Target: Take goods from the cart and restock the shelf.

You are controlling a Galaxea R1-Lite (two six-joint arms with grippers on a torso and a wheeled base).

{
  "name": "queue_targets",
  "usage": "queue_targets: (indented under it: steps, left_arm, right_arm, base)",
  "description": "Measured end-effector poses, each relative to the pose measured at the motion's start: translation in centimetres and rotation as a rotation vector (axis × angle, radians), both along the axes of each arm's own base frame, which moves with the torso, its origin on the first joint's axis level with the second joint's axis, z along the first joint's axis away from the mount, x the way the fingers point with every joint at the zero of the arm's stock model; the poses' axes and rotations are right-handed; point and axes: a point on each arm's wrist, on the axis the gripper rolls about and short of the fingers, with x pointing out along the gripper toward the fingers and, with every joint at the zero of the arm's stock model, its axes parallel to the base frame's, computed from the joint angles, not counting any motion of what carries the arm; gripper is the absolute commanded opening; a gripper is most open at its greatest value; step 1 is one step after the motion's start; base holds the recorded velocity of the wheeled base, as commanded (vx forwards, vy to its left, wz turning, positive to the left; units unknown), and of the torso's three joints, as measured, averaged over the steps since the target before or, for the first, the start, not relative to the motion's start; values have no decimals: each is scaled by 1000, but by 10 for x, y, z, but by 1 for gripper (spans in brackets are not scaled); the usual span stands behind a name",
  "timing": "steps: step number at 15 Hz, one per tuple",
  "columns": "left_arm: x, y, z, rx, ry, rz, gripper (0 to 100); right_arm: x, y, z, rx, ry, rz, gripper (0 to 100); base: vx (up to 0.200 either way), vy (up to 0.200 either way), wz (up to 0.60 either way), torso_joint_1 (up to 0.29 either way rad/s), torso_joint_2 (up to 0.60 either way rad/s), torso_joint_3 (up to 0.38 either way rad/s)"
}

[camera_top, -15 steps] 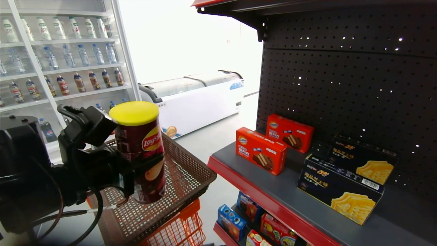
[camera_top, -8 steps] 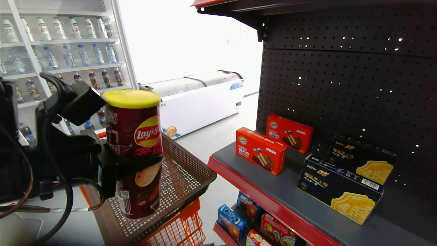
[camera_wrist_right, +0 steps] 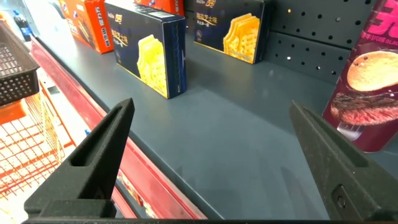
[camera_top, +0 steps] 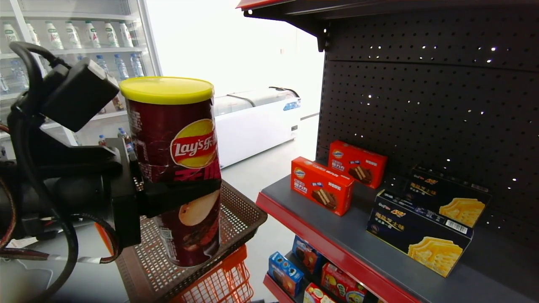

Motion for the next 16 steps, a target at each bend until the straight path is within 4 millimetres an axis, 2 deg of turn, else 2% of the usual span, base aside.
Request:
queue_targets:
  steps: [11,16]
  left_arm:
    - [-15,-21,-31,35,111,-196,0]
    - [-17,-21,-34,37,113,-203,0]
  right_arm:
    - [0,0,0,0,0,1,100]
    - [0,0,0,0,0,1,100]
  base:
    - [0,0,0,0,0,0]
    - [0,0,-600,-3,0,5]
